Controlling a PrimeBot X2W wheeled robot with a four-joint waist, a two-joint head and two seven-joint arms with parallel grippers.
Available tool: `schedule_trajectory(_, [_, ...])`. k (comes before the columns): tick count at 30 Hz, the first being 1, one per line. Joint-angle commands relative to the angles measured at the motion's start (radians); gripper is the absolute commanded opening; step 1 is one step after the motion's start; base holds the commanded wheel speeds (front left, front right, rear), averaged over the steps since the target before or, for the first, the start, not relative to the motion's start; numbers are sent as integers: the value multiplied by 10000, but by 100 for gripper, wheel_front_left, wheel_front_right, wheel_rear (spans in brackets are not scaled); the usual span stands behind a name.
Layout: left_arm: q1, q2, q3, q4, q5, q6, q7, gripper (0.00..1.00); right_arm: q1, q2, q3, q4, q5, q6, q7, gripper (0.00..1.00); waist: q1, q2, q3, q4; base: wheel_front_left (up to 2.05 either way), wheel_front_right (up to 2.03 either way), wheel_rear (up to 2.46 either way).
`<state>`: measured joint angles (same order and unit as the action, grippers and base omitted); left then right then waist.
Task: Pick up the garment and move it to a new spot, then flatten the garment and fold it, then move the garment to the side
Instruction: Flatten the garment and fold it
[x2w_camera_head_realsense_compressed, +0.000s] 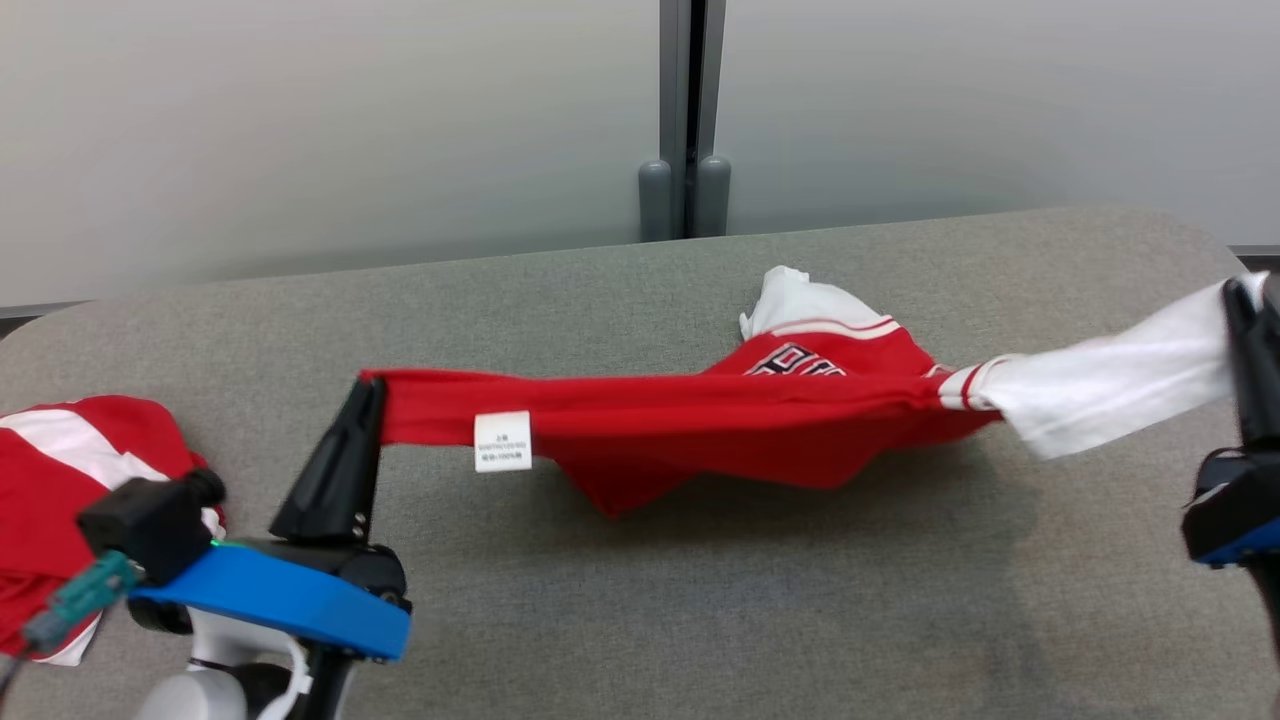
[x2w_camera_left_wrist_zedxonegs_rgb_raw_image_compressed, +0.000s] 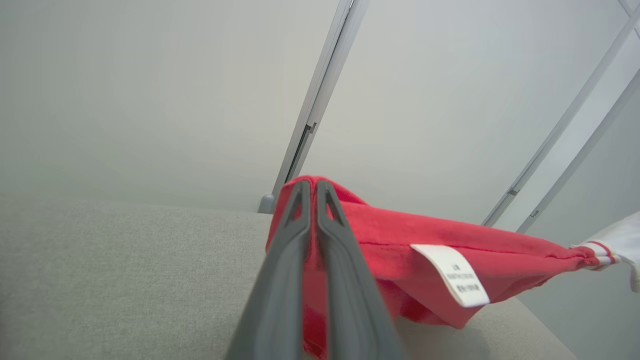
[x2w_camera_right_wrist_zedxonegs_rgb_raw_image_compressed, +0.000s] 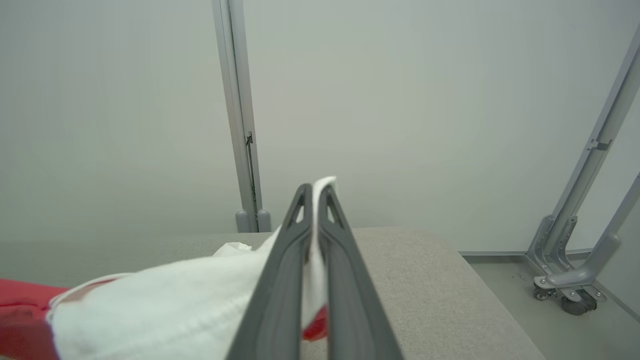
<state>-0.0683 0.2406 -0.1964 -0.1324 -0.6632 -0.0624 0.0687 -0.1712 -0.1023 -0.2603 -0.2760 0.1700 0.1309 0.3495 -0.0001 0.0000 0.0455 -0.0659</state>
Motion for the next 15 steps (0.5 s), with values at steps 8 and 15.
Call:
schedule_trajectory(8, [-772,672,410,-2033,-393,558,1566,0,-836,-706,-109,-2021,-31,-1,949,0,1,0,404,29,0,0,0])
schedule_trajectory(15, [-2175,977,652,-1551,-315,735,2083,0,-2964,-1179,640,23,817,-1,621,0,1,0,2188,-150,0,0,0])
